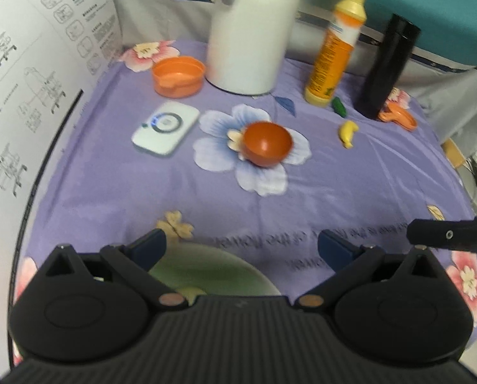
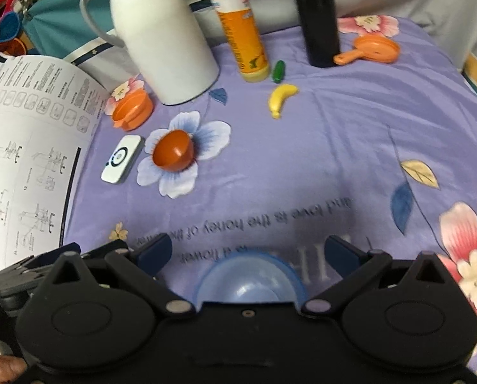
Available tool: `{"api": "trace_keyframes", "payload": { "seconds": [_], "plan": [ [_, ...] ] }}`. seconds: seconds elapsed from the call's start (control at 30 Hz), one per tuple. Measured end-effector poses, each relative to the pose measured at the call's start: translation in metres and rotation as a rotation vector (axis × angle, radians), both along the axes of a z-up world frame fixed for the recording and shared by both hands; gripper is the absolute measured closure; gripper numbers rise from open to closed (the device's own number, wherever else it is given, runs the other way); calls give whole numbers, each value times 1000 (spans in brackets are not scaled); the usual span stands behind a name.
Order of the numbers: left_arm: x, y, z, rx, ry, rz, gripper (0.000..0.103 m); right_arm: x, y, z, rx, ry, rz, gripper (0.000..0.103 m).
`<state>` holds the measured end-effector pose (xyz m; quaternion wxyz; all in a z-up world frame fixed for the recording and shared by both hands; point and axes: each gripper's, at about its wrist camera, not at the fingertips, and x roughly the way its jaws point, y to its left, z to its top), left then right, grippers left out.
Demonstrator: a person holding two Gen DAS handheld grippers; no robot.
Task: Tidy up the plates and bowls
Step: 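Move both grippers to the orange bowl on the flower print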
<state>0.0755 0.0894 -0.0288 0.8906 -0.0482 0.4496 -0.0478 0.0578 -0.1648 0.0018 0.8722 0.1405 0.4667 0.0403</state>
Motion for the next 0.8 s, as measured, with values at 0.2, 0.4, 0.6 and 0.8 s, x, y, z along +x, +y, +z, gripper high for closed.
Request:
{"api": "trace_keyframes", "payload": {
  "seconds": [0.2, 0.4, 0.6, 0.8],
  "plan": [
    [31, 10, 0, 14, -23, 1, 0, 42, 20, 8, -2, -23, 26, 0],
    [66, 6, -12, 36, -3, -8, 0, 90, 34, 4, -16, -15, 13, 3],
    [92, 4, -24, 18, 14, -12, 10, 126, 48, -4, 8, -28, 36, 16],
    [113, -3, -30, 7, 15, -20, 25, 155, 62, -21, 27, -1, 46, 44]
  ]
}}
